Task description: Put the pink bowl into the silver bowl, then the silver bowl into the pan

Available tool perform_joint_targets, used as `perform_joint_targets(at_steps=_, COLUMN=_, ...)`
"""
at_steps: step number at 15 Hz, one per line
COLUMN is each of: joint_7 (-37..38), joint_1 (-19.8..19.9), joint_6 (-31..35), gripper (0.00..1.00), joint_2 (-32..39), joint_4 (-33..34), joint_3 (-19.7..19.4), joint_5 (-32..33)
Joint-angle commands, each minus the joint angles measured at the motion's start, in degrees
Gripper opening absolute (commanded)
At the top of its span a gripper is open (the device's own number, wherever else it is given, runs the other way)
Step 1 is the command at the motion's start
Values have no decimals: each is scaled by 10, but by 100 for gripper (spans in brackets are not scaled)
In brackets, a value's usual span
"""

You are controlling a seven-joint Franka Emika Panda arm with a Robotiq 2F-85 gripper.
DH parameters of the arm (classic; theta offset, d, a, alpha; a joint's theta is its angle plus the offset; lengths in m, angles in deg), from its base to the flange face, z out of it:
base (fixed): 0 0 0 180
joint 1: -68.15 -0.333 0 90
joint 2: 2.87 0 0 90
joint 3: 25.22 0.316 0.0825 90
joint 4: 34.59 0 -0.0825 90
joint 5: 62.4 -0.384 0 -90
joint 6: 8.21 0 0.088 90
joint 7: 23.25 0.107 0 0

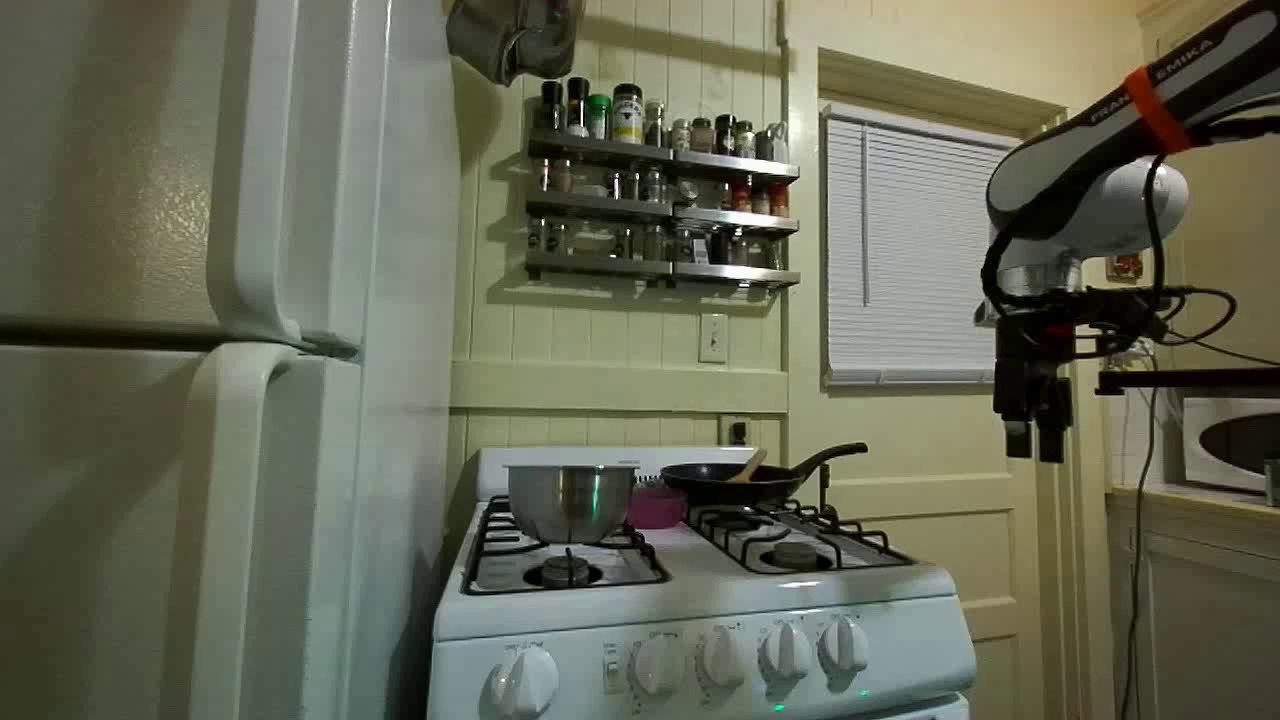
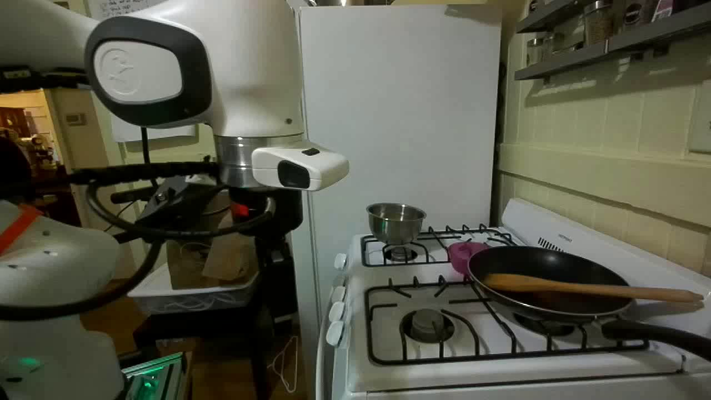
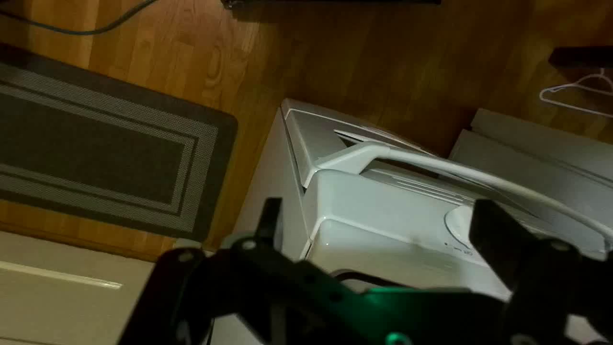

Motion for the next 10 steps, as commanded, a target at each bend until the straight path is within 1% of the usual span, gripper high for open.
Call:
perform_joint_targets(at_steps=1, joint_7=-2, joint_1=5, joint_6=-1, gripper=100, joint_2=1, joint_4=1, joint_3=4, joint_5=-3)
perform_joint_targets(at_steps=5, joint_7=-2, joint_1=5, joint_6=-1, gripper=100, joint_2=1, joint_4=1, joint_3=4, joint_5=-3)
perform_joint_targets(at_steps=6, joint_7=4, joint_1=-1, joint_6=4, gripper=100, joint_2=8, joint_4=5, joint_3=7, joint_5=-12)
perform_joint_targets(at_steps=7, joint_7=21, joint_1=-11, joint_6=17, gripper=100, joint_2=22, joint_4=12, joint_3=14, joint_5=-31)
perform_joint_targets(at_steps=8, joint_7=52, joint_1=-14, joint_6=43, gripper=100, joint_2=33, joint_4=16, joint_3=30, joint_5=-41)
perform_joint_targets(at_steps=10, joint_7=125, joint_1=-24, joint_6=111, gripper=100, joint_2=64, joint_4=28, joint_3=65, joint_5=-75)
